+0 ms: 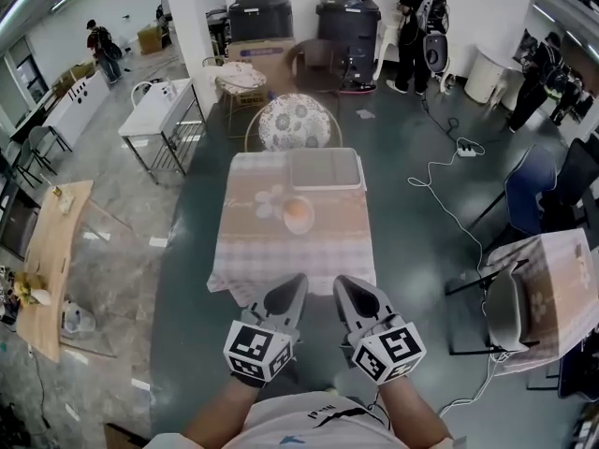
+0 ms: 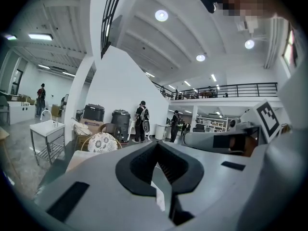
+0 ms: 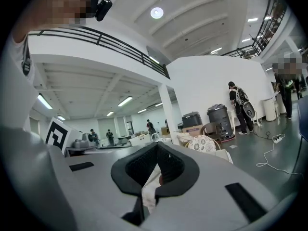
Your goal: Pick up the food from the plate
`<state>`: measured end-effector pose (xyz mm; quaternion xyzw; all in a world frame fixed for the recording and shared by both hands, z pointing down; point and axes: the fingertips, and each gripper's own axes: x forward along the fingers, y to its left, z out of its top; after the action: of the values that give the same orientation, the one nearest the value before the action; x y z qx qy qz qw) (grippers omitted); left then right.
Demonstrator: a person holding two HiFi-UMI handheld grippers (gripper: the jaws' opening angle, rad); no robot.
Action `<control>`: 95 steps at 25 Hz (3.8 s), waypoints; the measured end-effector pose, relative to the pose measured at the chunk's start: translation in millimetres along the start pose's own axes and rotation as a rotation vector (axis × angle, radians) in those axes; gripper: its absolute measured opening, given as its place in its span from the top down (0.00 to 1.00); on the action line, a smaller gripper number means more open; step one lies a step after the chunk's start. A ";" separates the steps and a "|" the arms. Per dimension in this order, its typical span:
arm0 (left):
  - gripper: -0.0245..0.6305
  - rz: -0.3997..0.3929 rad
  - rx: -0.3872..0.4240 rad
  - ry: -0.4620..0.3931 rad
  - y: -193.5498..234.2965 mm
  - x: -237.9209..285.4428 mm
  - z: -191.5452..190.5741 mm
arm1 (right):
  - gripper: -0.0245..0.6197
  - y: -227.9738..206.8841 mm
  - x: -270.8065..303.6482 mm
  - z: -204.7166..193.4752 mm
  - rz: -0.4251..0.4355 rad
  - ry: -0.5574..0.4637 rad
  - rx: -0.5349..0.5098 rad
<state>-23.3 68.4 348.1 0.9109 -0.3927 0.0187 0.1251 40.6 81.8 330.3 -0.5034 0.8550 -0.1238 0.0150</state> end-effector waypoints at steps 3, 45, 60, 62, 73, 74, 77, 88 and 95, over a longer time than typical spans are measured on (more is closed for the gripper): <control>0.95 -0.017 0.027 0.013 31.8 19.8 3.5 | 0.94 -7.8 35.3 0.9 -0.019 -0.003 0.012; 0.95 0.091 0.041 0.209 230.4 257.1 -94.4 | 0.94 -185.9 294.1 -43.7 0.038 0.137 0.107; 0.56 0.121 0.028 0.253 274.3 305.0 -207.9 | 0.94 -213.4 315.6 -122.7 -0.059 0.101 0.160; 0.50 0.142 0.042 0.259 283.0 311.9 -221.4 | 0.94 -219.1 316.1 -126.3 -0.062 0.087 0.163; 0.39 0.198 0.053 0.278 306.7 338.7 -272.6 | 0.94 -238.3 318.9 -150.1 -0.053 0.072 0.158; 0.38 0.203 0.054 0.276 306.9 340.7 -275.9 | 0.94 -239.7 318.5 -152.1 -0.054 0.072 0.158; 0.34 0.209 0.058 0.275 309.6 347.3 -285.7 | 0.94 -242.7 319.5 -160.1 -0.049 0.073 0.154; 0.29 0.219 0.085 0.354 321.4 365.6 -319.7 | 0.94 -245.5 324.1 -175.8 -0.014 0.083 0.139; 0.29 0.225 0.077 0.359 326.2 366.7 -323.7 | 0.94 -252.4 319.1 -179.2 -0.023 0.092 0.132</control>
<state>15.9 -329.1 779.5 0.8476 -0.4622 0.2093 0.1554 72.8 -275.6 592.7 -0.5048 0.8390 -0.2030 0.0074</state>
